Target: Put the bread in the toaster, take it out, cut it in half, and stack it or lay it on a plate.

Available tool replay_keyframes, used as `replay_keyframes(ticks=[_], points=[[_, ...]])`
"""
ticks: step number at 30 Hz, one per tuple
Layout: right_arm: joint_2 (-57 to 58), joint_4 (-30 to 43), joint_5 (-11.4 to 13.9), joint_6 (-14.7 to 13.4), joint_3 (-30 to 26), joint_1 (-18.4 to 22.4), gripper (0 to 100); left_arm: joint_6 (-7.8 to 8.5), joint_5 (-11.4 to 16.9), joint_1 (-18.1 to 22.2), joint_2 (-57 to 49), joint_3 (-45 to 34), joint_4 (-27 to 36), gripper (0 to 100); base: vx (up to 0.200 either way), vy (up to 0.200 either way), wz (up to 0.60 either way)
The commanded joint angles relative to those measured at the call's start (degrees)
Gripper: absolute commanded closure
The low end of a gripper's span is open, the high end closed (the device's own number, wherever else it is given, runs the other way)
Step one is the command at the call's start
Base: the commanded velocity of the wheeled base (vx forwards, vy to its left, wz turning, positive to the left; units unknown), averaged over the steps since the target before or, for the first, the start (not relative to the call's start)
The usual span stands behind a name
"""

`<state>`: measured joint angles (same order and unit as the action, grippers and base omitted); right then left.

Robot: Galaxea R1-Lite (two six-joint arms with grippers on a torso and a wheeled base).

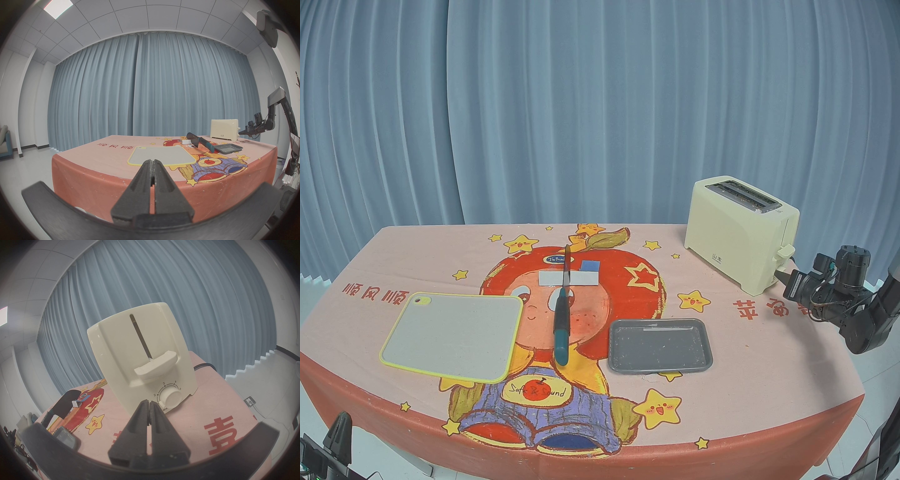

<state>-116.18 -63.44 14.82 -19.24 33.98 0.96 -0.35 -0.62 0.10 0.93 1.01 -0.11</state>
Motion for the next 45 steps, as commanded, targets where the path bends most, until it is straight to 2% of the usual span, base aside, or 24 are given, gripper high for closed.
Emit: replay_keyframes(ticks=[1,45], points=[[-0.4,0.0,0.0,0.0,0.0,0.0,100,-0.09,0.0,0.0,-0.9,-1.0,-0.1,100,0.000,0.000,0.00],[-1.9,0.0,-0.2,0.1,0.2,0.3,100,-0.09,0.0,0.0,-0.9,-1.0,-0.1,100,0.000,0.000,0.00]])
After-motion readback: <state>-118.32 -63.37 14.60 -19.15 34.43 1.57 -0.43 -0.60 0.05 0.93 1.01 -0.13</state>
